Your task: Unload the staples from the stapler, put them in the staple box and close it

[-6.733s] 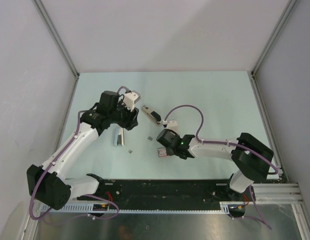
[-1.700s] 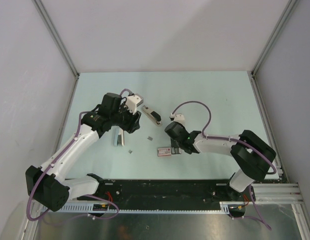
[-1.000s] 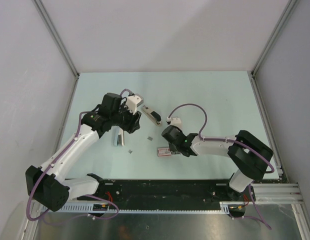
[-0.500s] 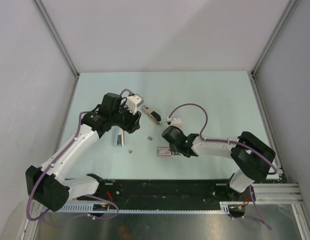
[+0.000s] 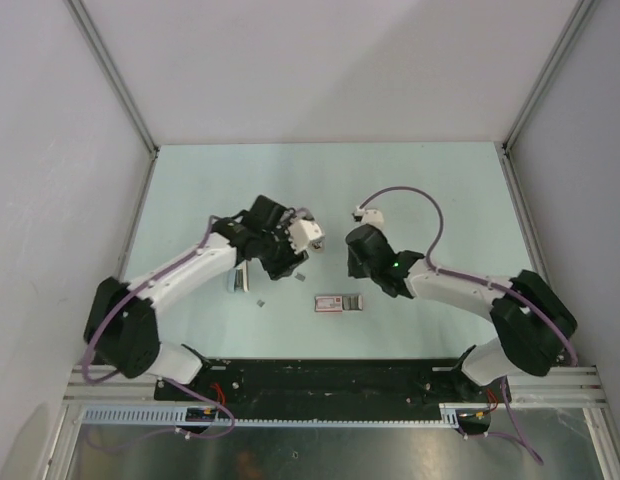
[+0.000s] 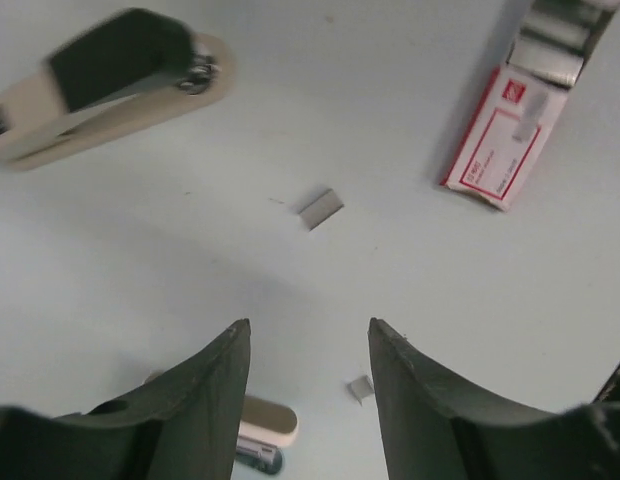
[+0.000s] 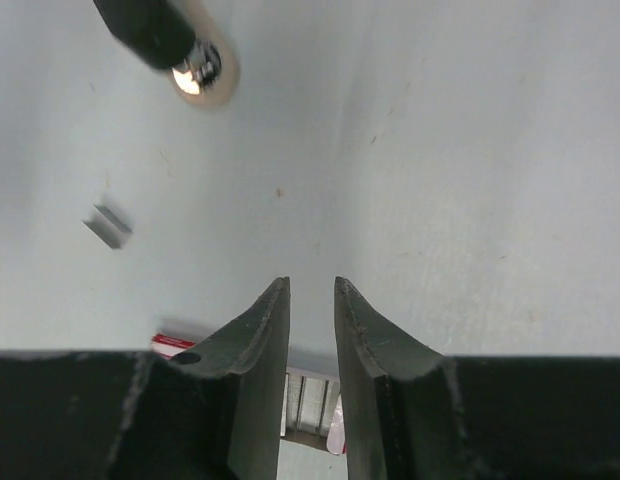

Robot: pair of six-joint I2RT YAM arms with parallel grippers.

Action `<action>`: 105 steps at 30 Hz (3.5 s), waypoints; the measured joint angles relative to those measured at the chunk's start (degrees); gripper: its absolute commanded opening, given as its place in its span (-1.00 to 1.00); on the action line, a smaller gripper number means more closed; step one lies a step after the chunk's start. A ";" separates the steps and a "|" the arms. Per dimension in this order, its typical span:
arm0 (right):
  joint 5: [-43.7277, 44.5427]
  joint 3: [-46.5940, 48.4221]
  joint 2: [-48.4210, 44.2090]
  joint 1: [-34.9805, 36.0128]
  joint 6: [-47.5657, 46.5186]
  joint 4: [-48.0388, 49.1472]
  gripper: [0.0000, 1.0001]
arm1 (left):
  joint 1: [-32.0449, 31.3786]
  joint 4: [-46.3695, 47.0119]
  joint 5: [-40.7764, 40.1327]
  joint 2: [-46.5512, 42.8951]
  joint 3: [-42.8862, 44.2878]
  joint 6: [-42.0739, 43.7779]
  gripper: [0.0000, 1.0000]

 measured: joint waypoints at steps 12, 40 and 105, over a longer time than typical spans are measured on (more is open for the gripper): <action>-6.12 -3.54 -8.74 -10.27 -1.46 2.80 -0.42 | -5.64 0.00 -1.88 17.92 2.95 17.46 -0.03; -14.34 -5.49 -8.74 -14.38 -2.40 6.32 -0.55 | -7.96 1.29 2.27 20.48 1.99 40.85 -0.01; -18.14 -7.37 -8.74 -14.82 -2.40 8.50 -0.70 | -9.44 1.70 -1.64 23.91 4.07 47.52 -0.13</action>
